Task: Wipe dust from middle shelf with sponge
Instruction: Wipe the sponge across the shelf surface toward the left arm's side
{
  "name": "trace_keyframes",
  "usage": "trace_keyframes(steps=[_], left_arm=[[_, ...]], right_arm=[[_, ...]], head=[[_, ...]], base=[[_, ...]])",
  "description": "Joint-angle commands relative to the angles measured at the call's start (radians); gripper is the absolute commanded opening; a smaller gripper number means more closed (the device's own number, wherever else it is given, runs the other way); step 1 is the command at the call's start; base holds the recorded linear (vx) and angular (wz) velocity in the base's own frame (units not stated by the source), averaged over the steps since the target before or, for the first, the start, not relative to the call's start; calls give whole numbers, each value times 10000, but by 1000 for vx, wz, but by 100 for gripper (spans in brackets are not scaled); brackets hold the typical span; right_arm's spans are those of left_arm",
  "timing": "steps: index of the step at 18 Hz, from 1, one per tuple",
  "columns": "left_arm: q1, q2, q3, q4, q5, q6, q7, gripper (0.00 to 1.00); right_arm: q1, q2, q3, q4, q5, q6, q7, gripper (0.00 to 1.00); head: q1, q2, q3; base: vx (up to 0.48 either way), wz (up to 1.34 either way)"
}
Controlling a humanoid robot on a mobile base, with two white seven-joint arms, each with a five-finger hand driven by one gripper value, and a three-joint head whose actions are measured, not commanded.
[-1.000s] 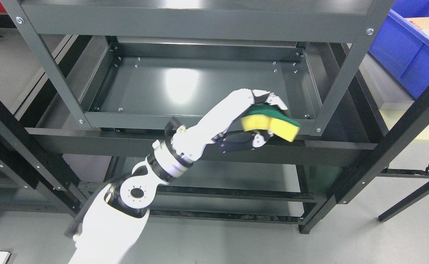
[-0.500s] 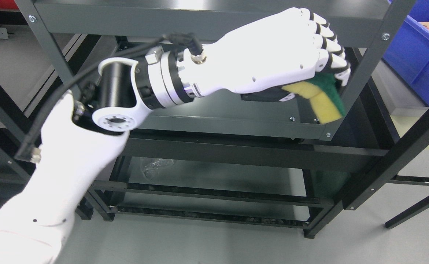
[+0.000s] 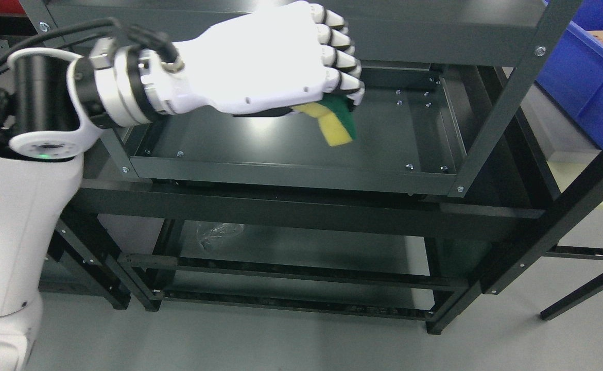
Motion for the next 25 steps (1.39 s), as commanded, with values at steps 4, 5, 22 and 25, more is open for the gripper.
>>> trace_keyframes(steps=[4, 5, 22, 25], left_arm=[[3492, 5046, 5907, 50, 2995, -80, -22, 0], [4319, 5292, 6916, 127, 3332, -80, -22, 0], [7074, 5558, 8422, 1894, 4532, -80, 117, 0], [5362, 4134, 5954, 1386, 4028, -80, 117, 0]], right_arm=[[3, -175, -2, -175, 0, 3, 10, 100], [3, -175, -2, -175, 0, 3, 10, 100], [3, -175, -2, -175, 0, 3, 10, 100], [3, -175, -2, -175, 0, 3, 10, 100]], head=[[0, 0, 0], [0, 0, 0], [0, 0, 0], [0, 0, 0]], base=[[0, 0], [0, 0], [0, 0], [0, 0]])
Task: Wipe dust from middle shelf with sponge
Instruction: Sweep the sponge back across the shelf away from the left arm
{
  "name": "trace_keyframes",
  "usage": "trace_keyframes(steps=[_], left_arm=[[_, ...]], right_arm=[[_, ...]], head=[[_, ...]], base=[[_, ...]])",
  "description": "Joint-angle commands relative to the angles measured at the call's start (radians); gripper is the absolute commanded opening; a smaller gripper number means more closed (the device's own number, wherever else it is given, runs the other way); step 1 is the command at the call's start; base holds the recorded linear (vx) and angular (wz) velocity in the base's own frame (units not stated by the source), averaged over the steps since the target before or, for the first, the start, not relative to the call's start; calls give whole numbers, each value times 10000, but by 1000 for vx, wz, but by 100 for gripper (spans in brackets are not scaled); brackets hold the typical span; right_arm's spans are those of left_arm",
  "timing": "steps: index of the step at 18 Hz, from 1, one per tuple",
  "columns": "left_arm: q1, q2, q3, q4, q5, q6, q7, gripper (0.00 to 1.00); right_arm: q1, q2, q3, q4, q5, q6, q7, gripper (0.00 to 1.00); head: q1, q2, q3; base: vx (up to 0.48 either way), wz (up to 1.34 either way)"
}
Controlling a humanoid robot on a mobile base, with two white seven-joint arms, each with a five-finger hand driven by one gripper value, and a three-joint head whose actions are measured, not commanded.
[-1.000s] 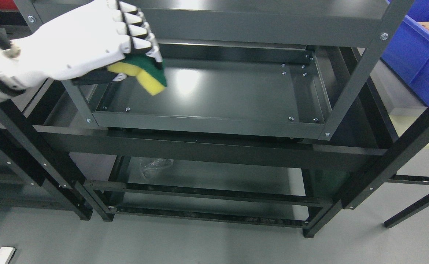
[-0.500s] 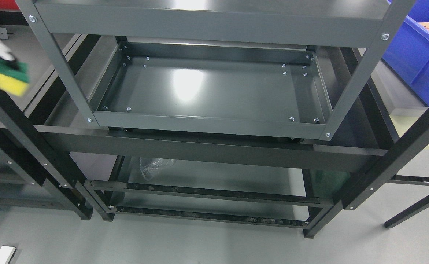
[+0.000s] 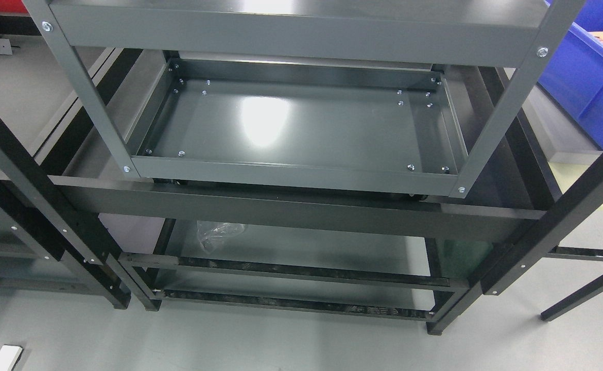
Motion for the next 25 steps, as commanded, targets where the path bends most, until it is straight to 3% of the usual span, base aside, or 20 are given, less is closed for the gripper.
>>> trace_keyframes(steps=[1, 3, 6, 15, 20, 25], left_arm=[[-1892, -1685, -3079, -381, -684, 3, 1, 0], [-2707, -2990, -4201, -381, -1082, 3, -91, 0], [-3537, -4357, -5811, -396, -1728, 3, -91, 0], [-5716, -8728, -8759, -121, -3997, 3, -106, 0], [-6452, -8957, -10062, 846, -5011, 3, 199, 0], [-6729, -8957, -11627, 892, -5655, 3, 2114, 0]], right_arm=[[5, -175, 11, -174, 0, 6, 0, 100], [4, -175, 11, -174, 0, 6, 0, 100], [5, -175, -4, -174, 0, 6, 0, 100], [4, -175, -4, -174, 0, 6, 0, 100], [5, -175, 11, -174, 0, 6, 0, 100], [4, -175, -4, -174, 0, 6, 0, 100]], head=[[0, 0, 0], [0, 0, 0], [0, 0, 0], [0, 0, 0], [0, 0, 0], [0, 0, 0]], base=[[0, 0], [0, 0], [0, 0], [0, 0], [0, 0], [0, 0]])
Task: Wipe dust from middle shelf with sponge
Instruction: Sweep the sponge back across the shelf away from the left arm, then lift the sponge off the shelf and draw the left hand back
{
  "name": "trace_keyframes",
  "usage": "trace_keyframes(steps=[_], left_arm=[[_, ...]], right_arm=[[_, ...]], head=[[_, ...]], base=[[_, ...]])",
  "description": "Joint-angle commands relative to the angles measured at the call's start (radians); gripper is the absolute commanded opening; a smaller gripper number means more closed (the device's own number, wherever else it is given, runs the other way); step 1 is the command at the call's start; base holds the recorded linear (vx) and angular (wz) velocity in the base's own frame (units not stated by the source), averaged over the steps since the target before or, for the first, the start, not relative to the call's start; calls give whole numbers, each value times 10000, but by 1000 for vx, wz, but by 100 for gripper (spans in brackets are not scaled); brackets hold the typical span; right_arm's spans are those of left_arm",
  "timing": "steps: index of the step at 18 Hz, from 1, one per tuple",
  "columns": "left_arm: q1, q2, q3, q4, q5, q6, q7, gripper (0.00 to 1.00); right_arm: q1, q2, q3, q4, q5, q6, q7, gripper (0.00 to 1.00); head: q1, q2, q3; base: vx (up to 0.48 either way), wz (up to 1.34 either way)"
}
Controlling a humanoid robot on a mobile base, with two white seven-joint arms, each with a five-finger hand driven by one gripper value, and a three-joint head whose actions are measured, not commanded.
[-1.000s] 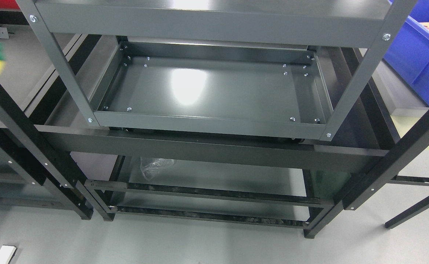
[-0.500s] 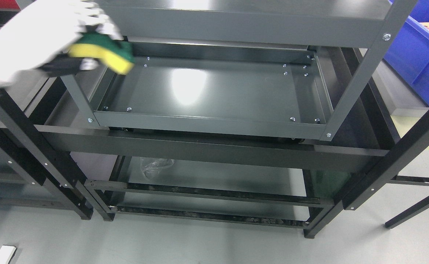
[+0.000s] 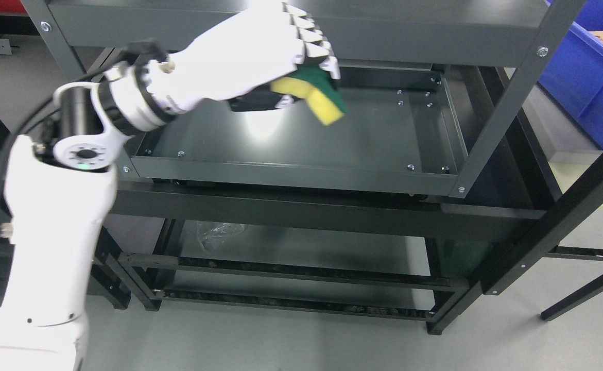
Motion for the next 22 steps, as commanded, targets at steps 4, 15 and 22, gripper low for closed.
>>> trace_keyframes(steps=[4, 15, 22], left_arm=[[-217, -1459, -4291, 526, -634, 309, 2365, 0], [4922, -1459, -681, 190, 3734, 4185, 4408, 1], [5536, -1459, 3804, -1205, 5379, 7532, 3597, 0]], right_arm=[[5, -175, 11, -174, 0, 6, -4, 100], [5, -175, -4, -174, 0, 6, -4, 100], [5, -175, -4, -174, 0, 6, -4, 100]], head=[[0, 0, 0], [0, 0, 0], [0, 0, 0]], base=[[0, 0], [0, 0], [0, 0]])
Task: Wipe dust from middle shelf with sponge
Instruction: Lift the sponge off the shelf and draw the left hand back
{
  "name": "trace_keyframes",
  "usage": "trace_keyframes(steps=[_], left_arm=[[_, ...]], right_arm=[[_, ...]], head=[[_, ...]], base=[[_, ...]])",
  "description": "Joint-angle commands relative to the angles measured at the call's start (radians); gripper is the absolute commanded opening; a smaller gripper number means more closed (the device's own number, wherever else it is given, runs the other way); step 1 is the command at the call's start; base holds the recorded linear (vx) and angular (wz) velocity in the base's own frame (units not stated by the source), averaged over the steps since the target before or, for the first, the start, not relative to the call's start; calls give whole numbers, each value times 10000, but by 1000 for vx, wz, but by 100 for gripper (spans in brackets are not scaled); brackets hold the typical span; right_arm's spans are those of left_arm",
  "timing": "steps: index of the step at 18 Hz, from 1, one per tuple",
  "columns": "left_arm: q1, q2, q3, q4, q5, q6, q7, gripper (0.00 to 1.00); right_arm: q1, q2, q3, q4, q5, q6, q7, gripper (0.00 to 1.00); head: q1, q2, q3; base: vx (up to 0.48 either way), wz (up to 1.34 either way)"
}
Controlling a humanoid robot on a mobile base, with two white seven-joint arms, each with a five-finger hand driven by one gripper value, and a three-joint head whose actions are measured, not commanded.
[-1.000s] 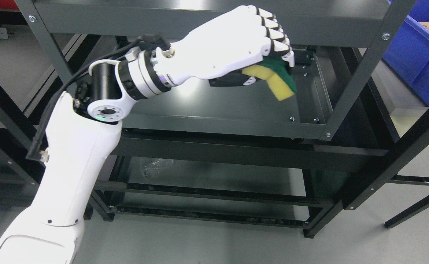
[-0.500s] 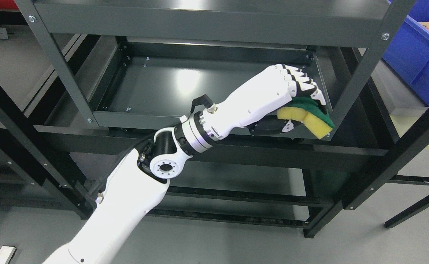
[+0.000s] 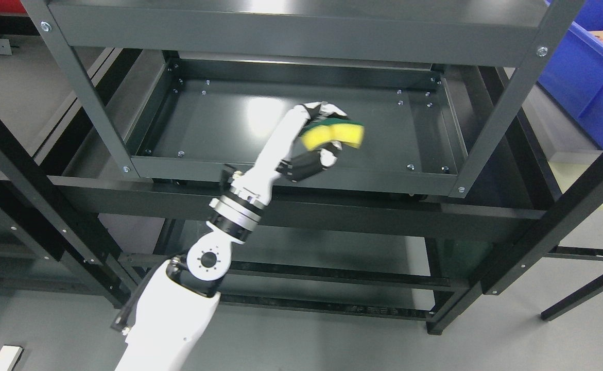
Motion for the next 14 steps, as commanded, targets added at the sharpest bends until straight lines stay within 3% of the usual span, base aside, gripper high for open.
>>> trace_keyframes(steps=[1, 10, 14], left_arm=[[1082, 5, 4353, -1450, 1517, 1195, -598, 0], [1851, 122, 5811, -2189, 1795, 1259, -661, 0], [2434, 5, 5323, -2174, 1795, 1258, -661, 0]], right_arm=[[-14, -175, -4, -175, 0, 6, -6, 100], [-14, -175, -4, -175, 0, 6, -6, 100], [2, -175, -4, -175, 0, 6, -6, 100]], head=[[0, 0, 0], [0, 0, 0], [0, 0, 0]], base=[[0, 0], [0, 0], [0, 0]])
